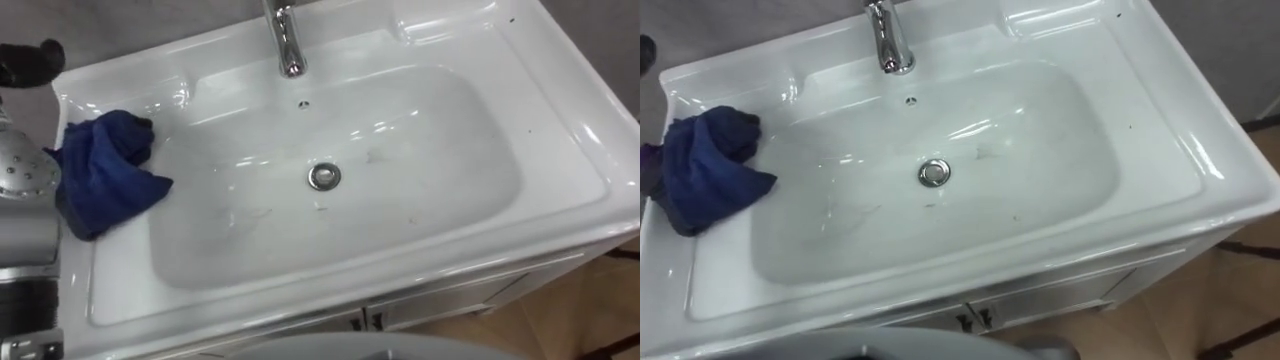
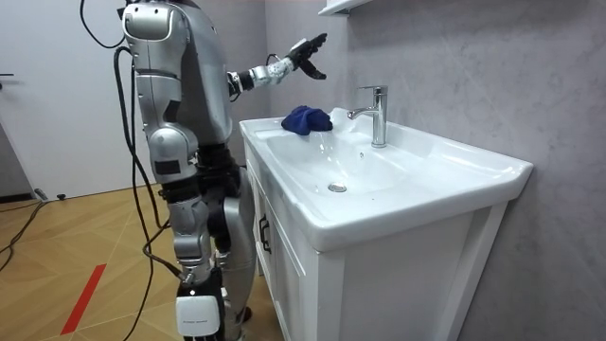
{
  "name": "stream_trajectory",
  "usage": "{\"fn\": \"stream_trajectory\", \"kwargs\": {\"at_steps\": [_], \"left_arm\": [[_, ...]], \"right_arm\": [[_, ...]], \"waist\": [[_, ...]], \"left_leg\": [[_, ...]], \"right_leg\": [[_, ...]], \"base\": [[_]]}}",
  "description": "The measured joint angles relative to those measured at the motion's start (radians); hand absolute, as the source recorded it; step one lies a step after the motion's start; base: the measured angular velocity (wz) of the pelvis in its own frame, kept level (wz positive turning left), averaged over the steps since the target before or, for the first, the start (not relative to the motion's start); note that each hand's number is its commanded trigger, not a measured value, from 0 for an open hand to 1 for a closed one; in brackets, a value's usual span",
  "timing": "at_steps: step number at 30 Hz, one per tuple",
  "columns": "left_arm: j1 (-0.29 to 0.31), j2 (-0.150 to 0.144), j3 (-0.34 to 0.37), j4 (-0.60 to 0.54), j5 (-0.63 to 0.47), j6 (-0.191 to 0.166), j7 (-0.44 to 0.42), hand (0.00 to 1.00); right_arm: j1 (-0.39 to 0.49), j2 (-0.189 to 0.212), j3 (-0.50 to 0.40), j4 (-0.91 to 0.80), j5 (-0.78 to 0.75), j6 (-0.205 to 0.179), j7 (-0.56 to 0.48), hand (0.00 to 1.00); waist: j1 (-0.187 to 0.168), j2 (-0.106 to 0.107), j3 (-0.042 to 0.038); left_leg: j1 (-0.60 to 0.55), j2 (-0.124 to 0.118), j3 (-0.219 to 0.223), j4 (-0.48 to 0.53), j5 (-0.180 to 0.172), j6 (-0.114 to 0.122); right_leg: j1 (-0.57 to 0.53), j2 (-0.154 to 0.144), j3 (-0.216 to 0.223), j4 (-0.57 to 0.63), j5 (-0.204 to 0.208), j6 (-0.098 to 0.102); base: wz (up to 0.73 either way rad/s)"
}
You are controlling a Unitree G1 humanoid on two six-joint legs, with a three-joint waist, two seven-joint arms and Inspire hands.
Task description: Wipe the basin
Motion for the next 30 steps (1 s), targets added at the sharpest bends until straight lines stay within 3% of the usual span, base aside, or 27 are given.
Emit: {"fn": "stream_trajectory", "kwargs": {"at_steps": [9,13,17,20,27,28,30], "left_arm": [[-0.021,0.004,0.138,-0.026,0.003,0.0,0.048,0.0],[-0.018,0.008,0.208,-0.025,-0.011,0.0,0.095,0.0],[0.063,0.007,0.208,0.016,-0.029,-0.001,0.107,0.0],[0.139,-0.015,0.208,0.04,-0.026,-0.001,0.109,0.0],[0.251,-0.022,0.245,0.177,-0.028,-0.013,0.166,0.0],[0.279,-0.033,0.251,0.201,-0.029,-0.021,0.177,0.0],[0.329,-0.056,0.25,0.277,-0.06,-0.038,0.199,0.0]], "right_arm": [[0.024,0.007,-0.002,-0.008,-0.037,0.009,0.0,0.0],[0.048,0.009,-0.003,-0.039,-0.08,0.009,-0.008,0.0],[0.056,0.008,0.0,-0.048,-0.093,0.014,-0.006,0.0],[0.048,0.005,0.0,-0.052,-0.095,0.018,-0.006,0.0],[0.031,-0.005,0.001,-0.106,-0.073,0.003,0.004,0.0],[0.028,-0.005,0.001,-0.113,-0.066,-0.002,0.004,0.0],[0.017,-0.006,0.019,-0.113,-0.043,-0.008,0.004,0.0]], "waist": [[0.052,0.006,-0.0037],[0.075,0.005,-0.0032],[0.1,0.0,-0.0018],[0.132,0.002,-0.0051],[0.189,-0.018,-0.0099],[0.196,-0.015,-0.017],[0.202,-0.029,-0.013]], "left_leg": [[-0.001,-0.003,-0.007,0.0,0.0,0.0],[0.001,-0.008,-0.026,-0.005,0.0,0.0],[-0.001,-0.014,-0.057,-0.004,0.0,0.0],[-0.005,-0.016,-0.07,0.002,0.0,0.0],[-0.031,-0.025,-0.11,0.013,0.001,0.002],[-0.032,-0.026,-0.112,0.013,0.001,0.002],[-0.03,-0.026,-0.126,0.011,0.001,0.002]], "right_leg": [[0.003,-0.001,-0.004,-0.002,0.0,0.0],[0.01,-0.007,-0.027,-0.007,-0.002,0.004],[0.029,-0.013,-0.054,-0.018,-0.007,0.006],[0.029,-0.016,-0.068,-0.018,-0.01,0.006],[0.023,-0.027,-0.11,-0.015,-0.018,0.011],[0.023,-0.027,-0.11,-0.015,-0.018,0.011],[0.03,-0.027,-0.119,-0.017,-0.019,0.012]], "base": [[0.01],[0.14],[0.19],[0.17],[0.17],[0.12],[0.15]]}}
